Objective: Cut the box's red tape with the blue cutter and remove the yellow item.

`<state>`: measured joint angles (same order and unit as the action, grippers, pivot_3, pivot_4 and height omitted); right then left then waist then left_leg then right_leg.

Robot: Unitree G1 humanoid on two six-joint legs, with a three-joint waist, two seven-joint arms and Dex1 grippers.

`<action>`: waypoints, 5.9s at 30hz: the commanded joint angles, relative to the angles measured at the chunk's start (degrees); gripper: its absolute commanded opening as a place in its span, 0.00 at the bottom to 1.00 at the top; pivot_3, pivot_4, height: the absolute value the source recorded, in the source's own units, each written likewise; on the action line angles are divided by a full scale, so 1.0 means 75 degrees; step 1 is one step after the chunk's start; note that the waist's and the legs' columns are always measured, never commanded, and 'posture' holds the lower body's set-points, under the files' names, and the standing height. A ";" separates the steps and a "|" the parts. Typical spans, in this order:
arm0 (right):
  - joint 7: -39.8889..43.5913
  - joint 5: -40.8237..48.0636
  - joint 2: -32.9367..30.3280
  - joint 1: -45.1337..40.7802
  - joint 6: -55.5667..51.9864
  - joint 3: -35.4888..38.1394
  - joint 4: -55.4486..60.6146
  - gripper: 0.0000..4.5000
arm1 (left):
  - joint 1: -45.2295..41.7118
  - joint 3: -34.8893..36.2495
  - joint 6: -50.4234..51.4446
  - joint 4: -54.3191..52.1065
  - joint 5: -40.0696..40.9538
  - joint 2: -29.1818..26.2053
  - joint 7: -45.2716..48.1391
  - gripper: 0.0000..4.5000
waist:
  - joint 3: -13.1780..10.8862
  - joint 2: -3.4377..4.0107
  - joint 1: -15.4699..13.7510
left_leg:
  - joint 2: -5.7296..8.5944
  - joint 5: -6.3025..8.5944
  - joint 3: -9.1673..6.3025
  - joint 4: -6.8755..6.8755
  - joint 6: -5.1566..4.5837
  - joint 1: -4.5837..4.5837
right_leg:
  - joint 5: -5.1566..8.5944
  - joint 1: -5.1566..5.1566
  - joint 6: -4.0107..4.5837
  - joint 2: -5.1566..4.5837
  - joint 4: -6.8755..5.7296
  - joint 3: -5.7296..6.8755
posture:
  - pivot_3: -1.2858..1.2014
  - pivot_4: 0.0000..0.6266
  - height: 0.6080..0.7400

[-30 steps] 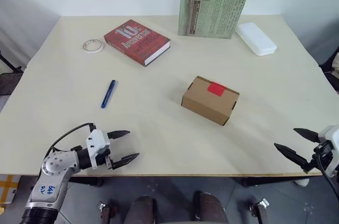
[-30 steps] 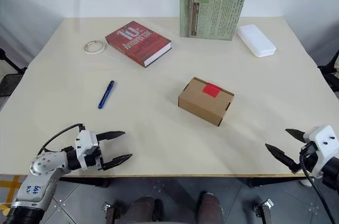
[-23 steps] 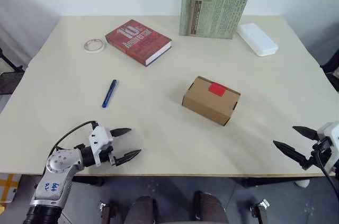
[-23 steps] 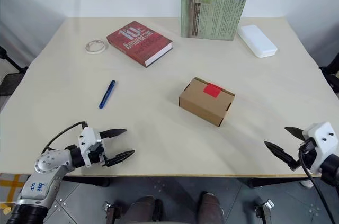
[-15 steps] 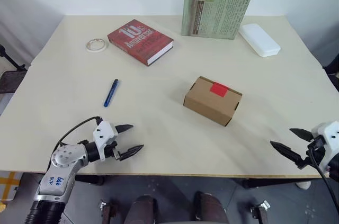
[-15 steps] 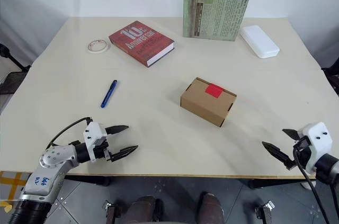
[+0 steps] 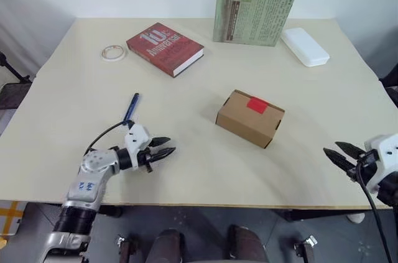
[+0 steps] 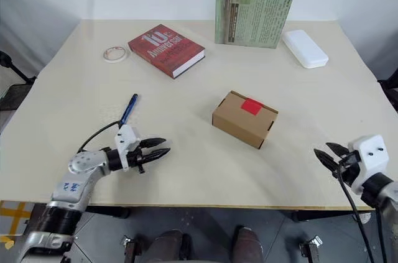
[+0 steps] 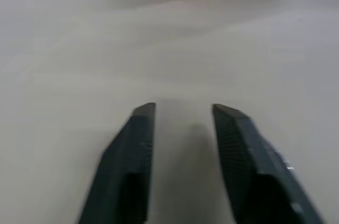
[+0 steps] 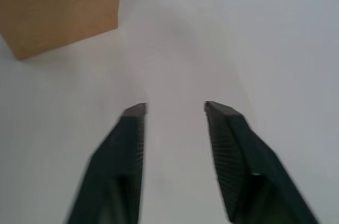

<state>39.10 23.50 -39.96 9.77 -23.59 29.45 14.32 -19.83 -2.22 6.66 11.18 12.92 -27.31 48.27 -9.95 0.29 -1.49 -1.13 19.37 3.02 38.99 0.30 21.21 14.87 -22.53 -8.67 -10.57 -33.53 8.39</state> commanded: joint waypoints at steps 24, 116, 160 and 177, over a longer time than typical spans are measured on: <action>-0.1272 -0.0980 0.0753 -0.2605 -0.1256 -0.3413 0.0500 0.00 | -0.5473 -0.0361 -0.2904 0.7413 -0.1368 0.2907 -0.0790 0.01 | -0.0025 -0.0044 0.0010 | 0.0013 0.0001 0.0004 0.0010 -0.0017 0.0036 | -0.0009 -0.0018 -0.0017 -0.0002 0.0017 0.0000 | 0.52 0.24 1.00; -0.1083 -0.3032 0.0626 -0.7645 0.0974 -0.4364 -0.6387 0.00 | -0.6593 0.0997 -0.1350 0.8510 -0.1962 0.3194 -0.0791 0.01 | -0.0049 -0.0083 0.0374 | 0.0016 0.0006 0.0024 -0.0005 -0.0022 0.0034 | -0.0022 -0.0036 -0.0041 -0.0005 0.0003 -0.0005 | 0.52 0.24 1.00; 0.0266 -0.3479 -0.0615 -0.7168 0.1754 -0.3496 -0.4248 0.00 | -0.4704 -0.0271 0.2856 0.2139 -0.0716 0.1435 0.2057 0.01 | -0.0047 -0.0080 0.0286 | 0.0013 0.0006 0.0018 0.0018 -0.0015 0.0040 | -0.0028 -0.0037 -0.0050 -0.0008 -0.0009 -0.0015 | 0.52 0.24 1.00; 0.0917 -0.1605 -0.1398 -0.0489 -0.4541 -0.1930 0.4821 0.00 | -0.7168 -0.0075 -0.1297 0.8271 -0.1667 0.2861 0.0430 0.01 | -0.0051 -0.0099 -0.0123 | 0.0020 0.0022 0.0019 0.0064 -0.0039 0.0067 | -0.0031 -0.0031 -0.0048 -0.0007 0.0018 -0.0015 | 0.52 0.24 1.00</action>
<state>49.07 11.23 -51.62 6.42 -56.16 16.01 48.30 -71.61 -2.91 -1.67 73.02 1.15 -6.37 50.98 -10.33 -0.45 -2.41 -0.97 19.53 3.18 39.49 0.01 21.72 14.64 -22.77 -9.02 -10.62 -33.42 8.26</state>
